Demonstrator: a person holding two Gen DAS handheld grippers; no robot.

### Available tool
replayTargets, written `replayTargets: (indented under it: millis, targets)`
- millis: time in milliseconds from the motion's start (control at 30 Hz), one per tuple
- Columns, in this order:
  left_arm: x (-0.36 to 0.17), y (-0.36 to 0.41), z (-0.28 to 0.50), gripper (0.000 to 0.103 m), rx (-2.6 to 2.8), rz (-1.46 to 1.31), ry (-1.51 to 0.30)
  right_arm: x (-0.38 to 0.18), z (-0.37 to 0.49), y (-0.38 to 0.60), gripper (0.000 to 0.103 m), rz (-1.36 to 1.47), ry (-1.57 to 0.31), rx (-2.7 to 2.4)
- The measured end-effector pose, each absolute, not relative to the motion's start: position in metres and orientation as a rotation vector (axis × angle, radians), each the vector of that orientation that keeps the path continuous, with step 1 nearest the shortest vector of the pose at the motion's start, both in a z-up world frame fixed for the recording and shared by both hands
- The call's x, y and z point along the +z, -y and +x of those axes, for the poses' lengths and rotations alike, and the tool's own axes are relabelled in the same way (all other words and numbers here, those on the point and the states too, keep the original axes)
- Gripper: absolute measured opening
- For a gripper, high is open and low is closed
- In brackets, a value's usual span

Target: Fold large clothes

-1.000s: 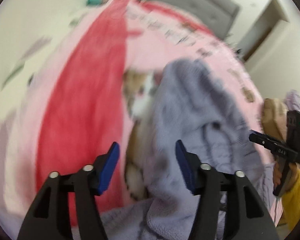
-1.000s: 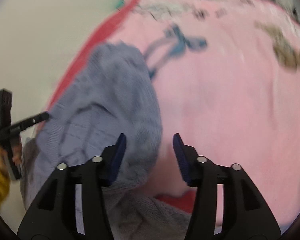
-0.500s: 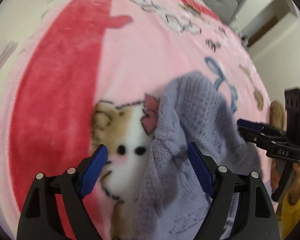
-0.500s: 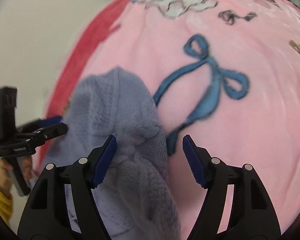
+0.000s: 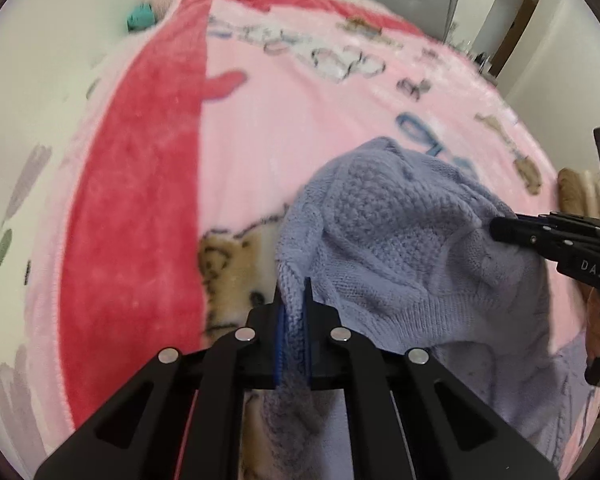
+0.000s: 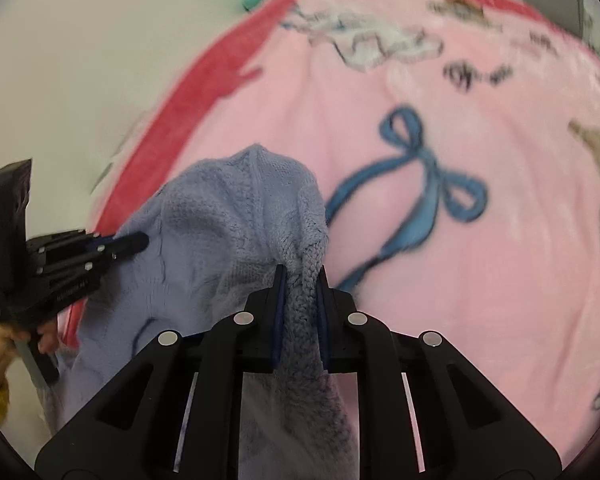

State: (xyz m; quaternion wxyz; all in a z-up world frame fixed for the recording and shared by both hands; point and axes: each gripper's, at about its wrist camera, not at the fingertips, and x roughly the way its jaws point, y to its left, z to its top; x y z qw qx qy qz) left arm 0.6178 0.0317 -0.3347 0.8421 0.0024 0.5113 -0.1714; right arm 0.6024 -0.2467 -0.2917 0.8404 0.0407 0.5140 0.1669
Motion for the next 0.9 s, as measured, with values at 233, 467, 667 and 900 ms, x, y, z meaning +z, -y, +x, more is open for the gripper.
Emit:
replayTargets:
  millis: [233, 467, 667, 900]
  targets:
    - [-0.26, -0.07, 0.518, 0.007, -0.495, -0.036, -0.832, -0.209, 0.492, 0.254, 0.013, 0.065, -0.86, 0.47]
    - [-0.247, -0.076, 0.383, 0.007, -0.499, 0.077, -0.756, -0.201, 0.342, 0.227, 0.013, -0.119, -0.76, 0.515]
    - [-0.297, -0.068, 0.313, 0.008, -0.506, 0.075, -0.941, -0.261, 0.269, 0.219, 0.013, -0.062, -0.92, 0.495]
    - [-0.344, -0.057, 0.272, 0.011, -0.442, 0.146, -0.981, -0.321, 0.23, 0.217, 0.018, -0.135, -1.024, 0.393]
